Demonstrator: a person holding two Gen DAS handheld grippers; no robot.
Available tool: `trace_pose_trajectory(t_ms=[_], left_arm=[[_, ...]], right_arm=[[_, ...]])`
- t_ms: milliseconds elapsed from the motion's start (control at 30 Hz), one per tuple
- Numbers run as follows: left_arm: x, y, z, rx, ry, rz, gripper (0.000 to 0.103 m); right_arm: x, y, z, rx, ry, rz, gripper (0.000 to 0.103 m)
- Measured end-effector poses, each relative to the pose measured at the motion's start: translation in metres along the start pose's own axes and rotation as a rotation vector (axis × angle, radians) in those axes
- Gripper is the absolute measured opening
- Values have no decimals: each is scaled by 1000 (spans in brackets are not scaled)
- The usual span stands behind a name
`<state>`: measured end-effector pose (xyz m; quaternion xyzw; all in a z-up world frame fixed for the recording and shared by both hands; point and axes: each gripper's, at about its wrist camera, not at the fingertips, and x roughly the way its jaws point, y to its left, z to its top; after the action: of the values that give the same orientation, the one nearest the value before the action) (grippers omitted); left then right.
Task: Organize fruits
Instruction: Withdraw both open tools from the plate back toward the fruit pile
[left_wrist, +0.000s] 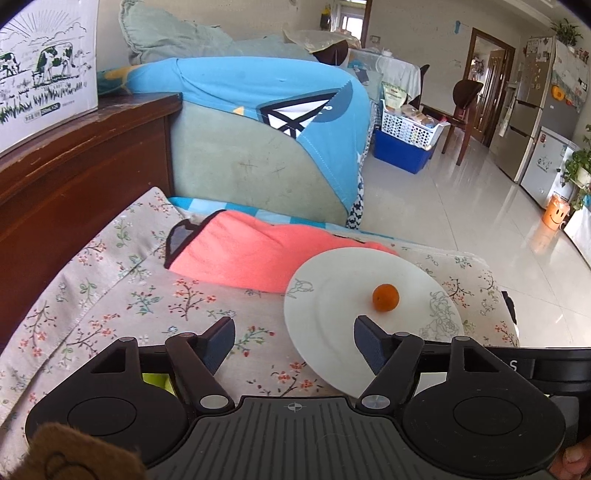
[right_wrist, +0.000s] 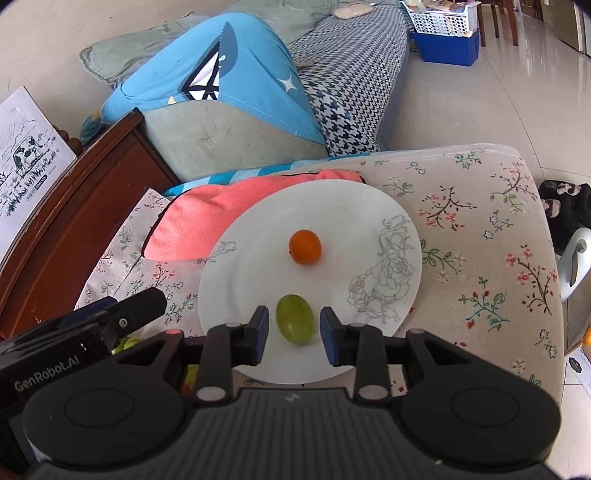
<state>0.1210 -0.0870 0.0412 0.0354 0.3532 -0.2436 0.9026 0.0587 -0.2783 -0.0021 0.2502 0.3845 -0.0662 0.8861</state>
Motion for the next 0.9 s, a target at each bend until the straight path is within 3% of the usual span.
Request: trace_pose_trajectory(t_ms=[333,600,900], left_arm=[[-21,40,-9,-73,25,64,73],[-30,68,-31,-135,68,122,73],[-33,86,-54,-127,100,165,73]], right_arm=[[-5,16,-14,-86,21,49,32],[-7,31,-35,-148,86,105,32],[-11,47,-60,-212,151,168,32]])
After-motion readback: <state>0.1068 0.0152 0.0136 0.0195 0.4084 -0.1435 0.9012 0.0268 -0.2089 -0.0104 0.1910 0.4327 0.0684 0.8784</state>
